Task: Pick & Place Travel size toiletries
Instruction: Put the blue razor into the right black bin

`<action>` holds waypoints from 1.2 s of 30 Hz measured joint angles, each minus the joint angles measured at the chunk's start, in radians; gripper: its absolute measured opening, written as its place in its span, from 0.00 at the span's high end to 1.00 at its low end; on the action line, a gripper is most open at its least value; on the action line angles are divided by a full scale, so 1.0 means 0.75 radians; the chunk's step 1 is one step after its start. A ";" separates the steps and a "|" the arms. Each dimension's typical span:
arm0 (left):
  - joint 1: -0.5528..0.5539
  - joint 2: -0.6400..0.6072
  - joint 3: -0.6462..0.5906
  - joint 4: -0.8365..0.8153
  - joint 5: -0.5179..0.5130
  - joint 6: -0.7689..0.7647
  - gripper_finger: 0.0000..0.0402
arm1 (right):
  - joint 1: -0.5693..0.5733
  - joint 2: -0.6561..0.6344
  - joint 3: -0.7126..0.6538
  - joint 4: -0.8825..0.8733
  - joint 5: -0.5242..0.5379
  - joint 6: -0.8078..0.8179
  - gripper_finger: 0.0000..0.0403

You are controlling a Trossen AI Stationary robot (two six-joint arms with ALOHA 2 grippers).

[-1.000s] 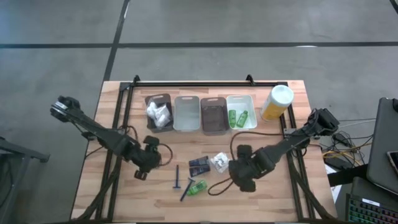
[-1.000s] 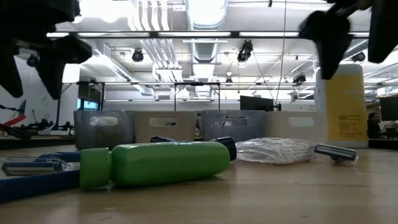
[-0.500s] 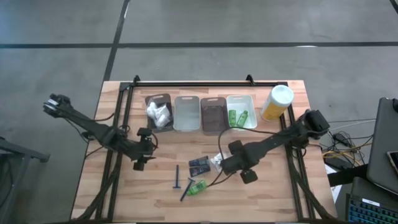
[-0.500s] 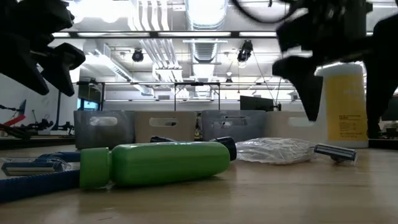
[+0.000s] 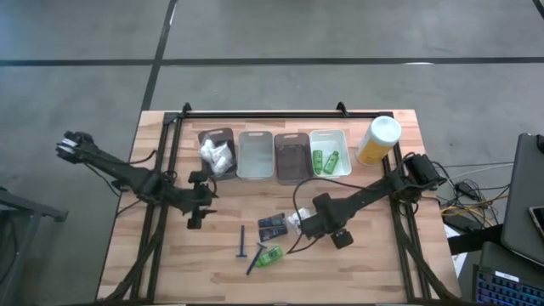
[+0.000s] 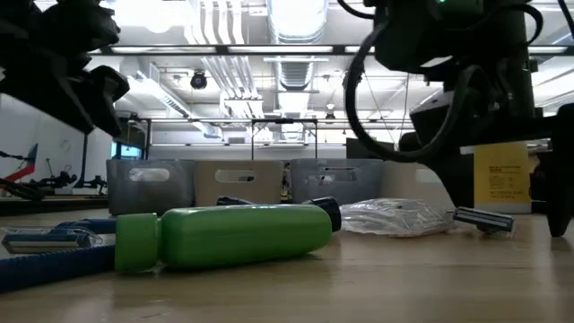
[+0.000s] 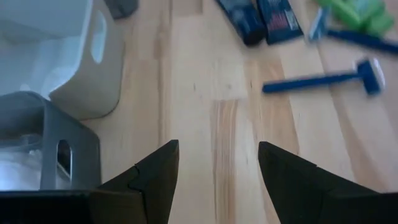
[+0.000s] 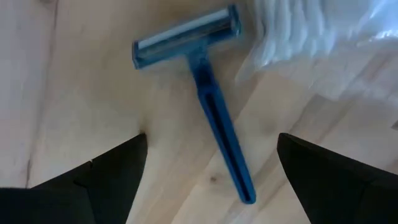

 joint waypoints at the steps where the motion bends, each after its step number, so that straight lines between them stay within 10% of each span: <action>1: 0.004 0.001 0.000 0.023 -0.004 -0.023 0.44 | -0.004 -0.003 -0.012 0.009 -0.004 0.000 0.15; 24: 0.010 0.006 0.113 0.169 -0.244 -0.447 0.44 | -0.012 -0.015 -0.130 0.194 -0.025 -0.032 0.73; 36: 0.010 0.062 0.130 0.168 -0.249 -0.483 0.45 | 0.045 -0.116 -0.126 0.187 -0.031 0.492 0.95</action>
